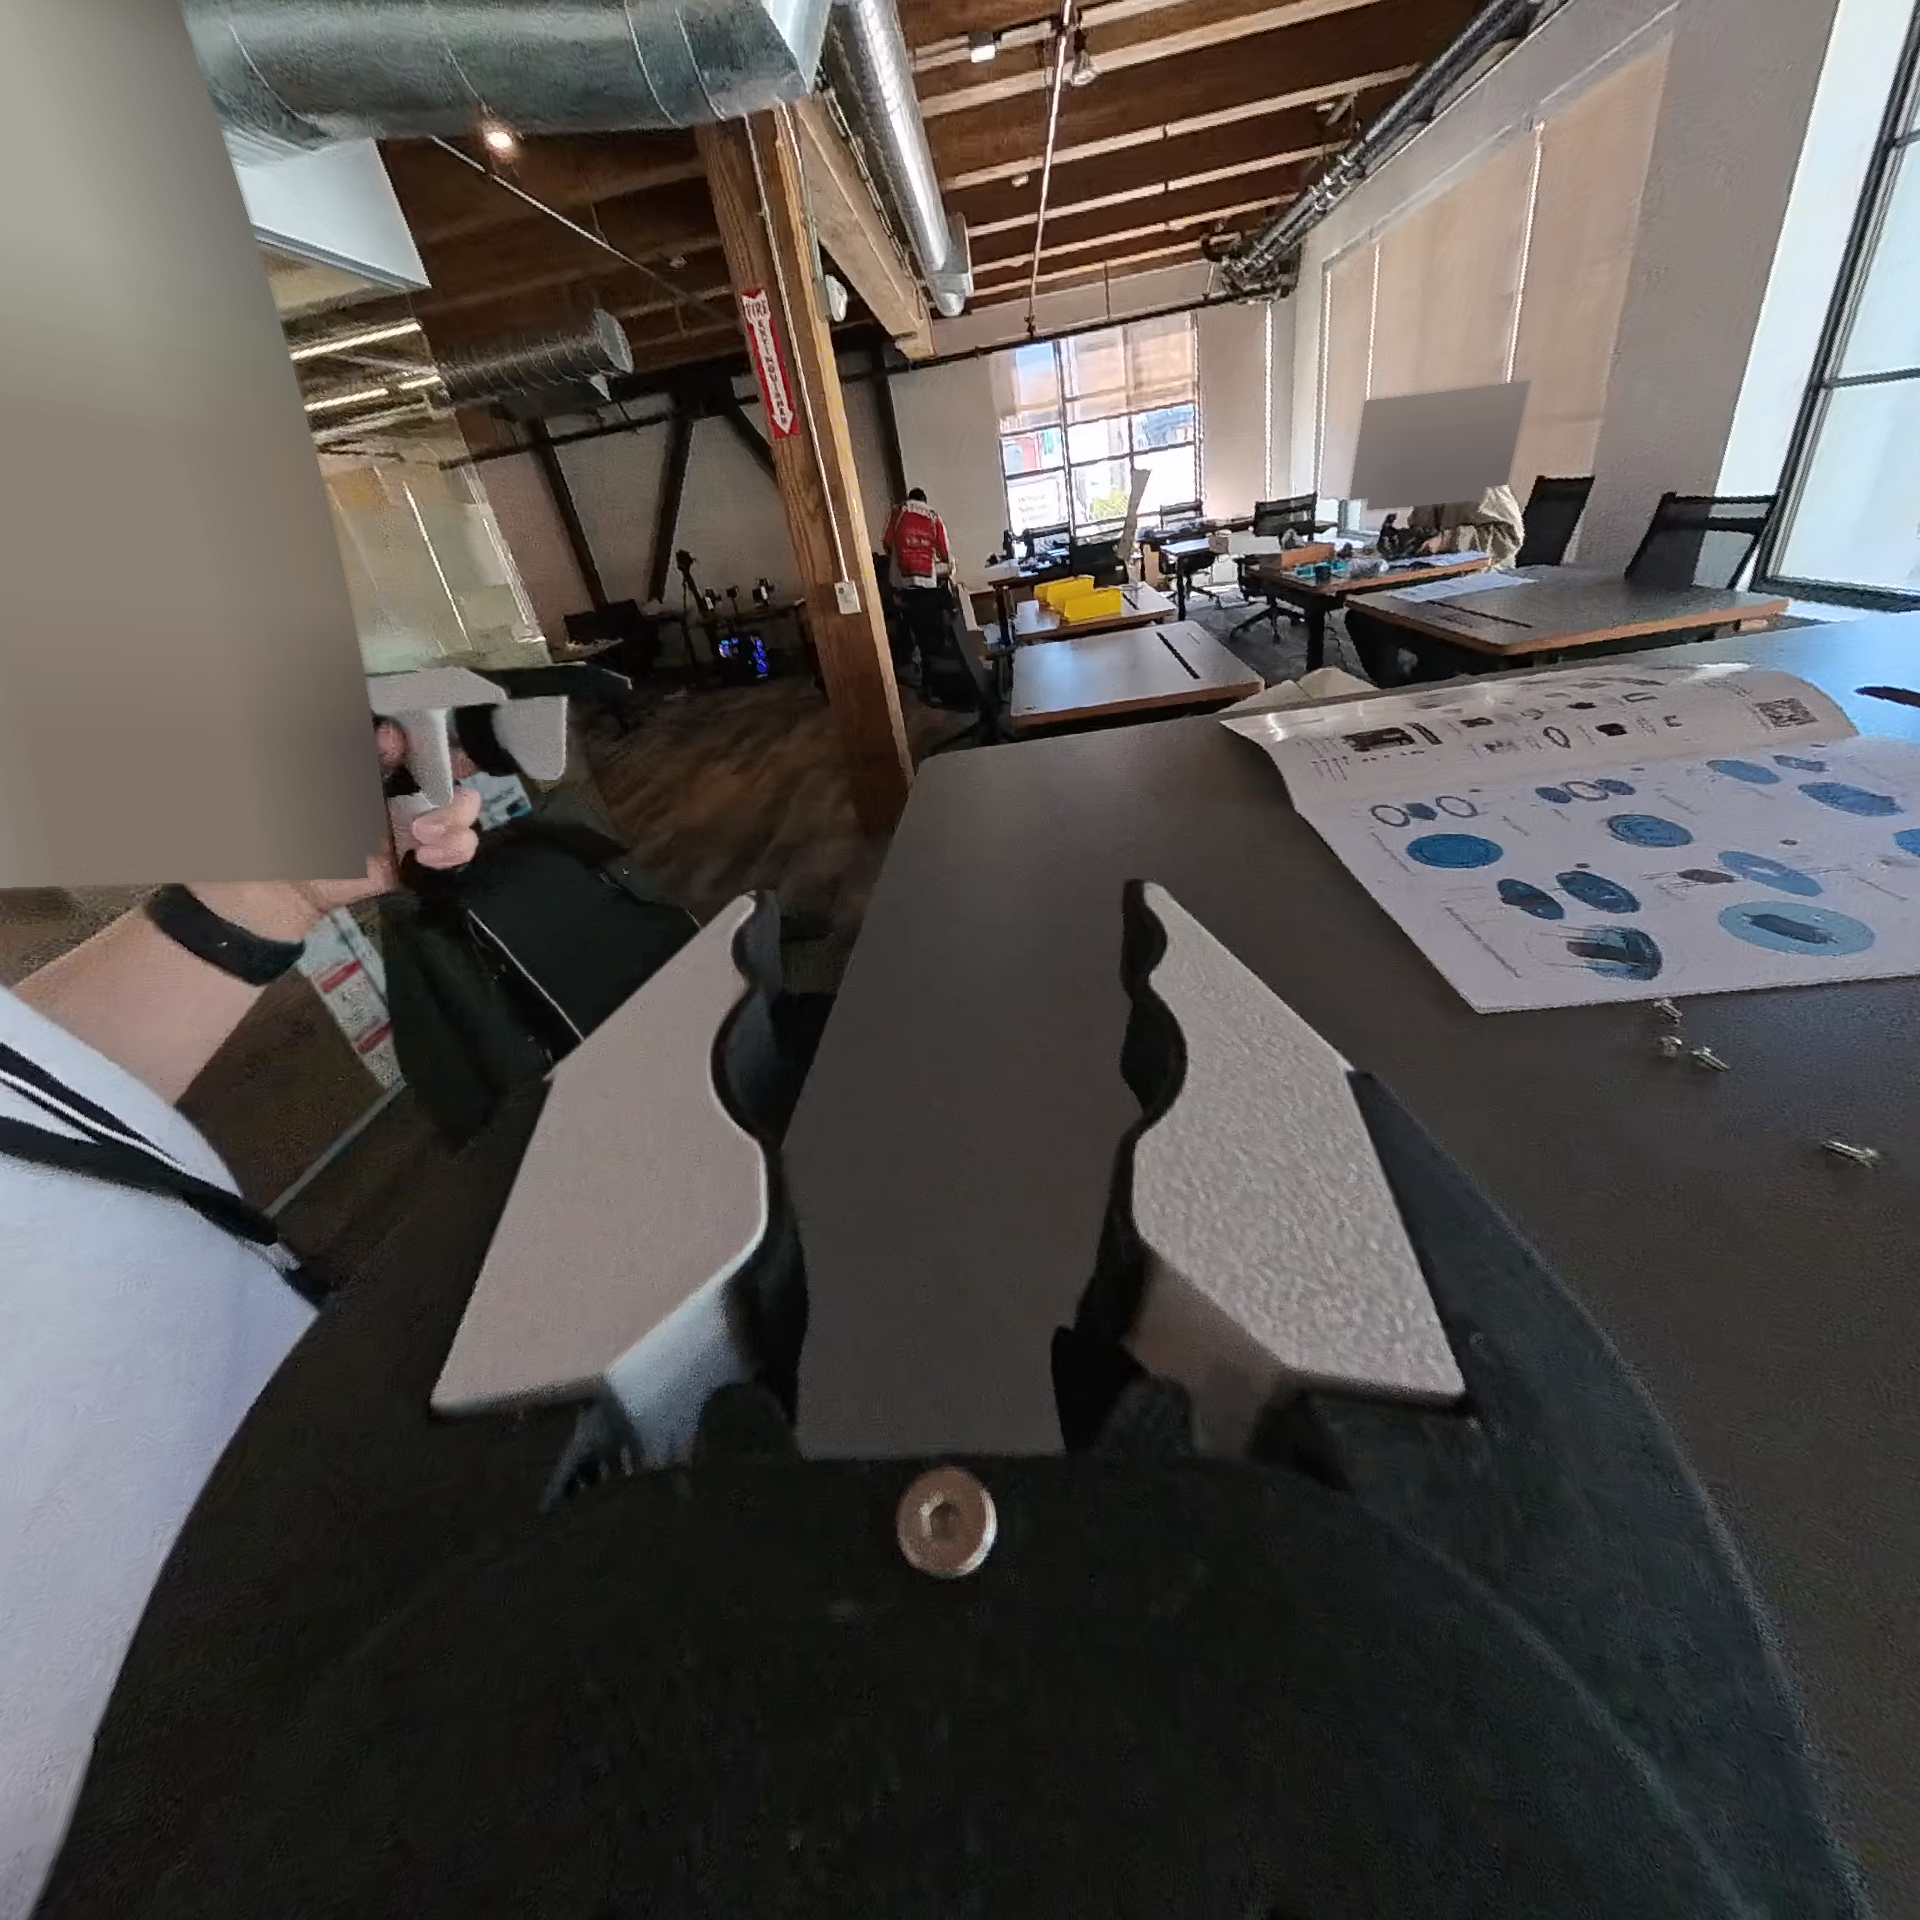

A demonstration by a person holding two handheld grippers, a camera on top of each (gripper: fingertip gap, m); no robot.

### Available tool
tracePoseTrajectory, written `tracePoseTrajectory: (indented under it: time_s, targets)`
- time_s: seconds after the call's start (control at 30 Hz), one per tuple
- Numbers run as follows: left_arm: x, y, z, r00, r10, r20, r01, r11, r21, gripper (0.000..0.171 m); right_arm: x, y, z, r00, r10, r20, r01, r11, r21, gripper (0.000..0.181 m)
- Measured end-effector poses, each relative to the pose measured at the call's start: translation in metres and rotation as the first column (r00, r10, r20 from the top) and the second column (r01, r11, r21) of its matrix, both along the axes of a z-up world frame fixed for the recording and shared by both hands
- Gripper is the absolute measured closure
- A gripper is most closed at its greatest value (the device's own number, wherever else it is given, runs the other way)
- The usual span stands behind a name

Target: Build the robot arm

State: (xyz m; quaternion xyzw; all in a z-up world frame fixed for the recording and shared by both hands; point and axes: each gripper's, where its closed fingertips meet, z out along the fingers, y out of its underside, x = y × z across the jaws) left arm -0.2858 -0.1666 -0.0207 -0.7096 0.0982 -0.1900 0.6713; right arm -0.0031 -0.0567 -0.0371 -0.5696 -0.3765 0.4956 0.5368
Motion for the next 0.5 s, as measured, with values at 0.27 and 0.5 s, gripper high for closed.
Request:
tracePoseTrajectory:
  time_s: [0.27,0.5]
  targets:
    - [-0.087,-0.063,0.003,0.987,0.159,-0.023,-0.158,0.986,0.055,0.093,-0.064,-0.023,-0.005,0.994,-0.022,0.111,0.005,0.988,0.156,0.125]
    - [-0.207,-0.108,-0.006,0.976,0.16,-0.147,-0.15,0.986,0.076,0.101,-0.163,-0.01,-0.001,0.941,-0.327,0.083,0.273,0.882,0.384,0.148]
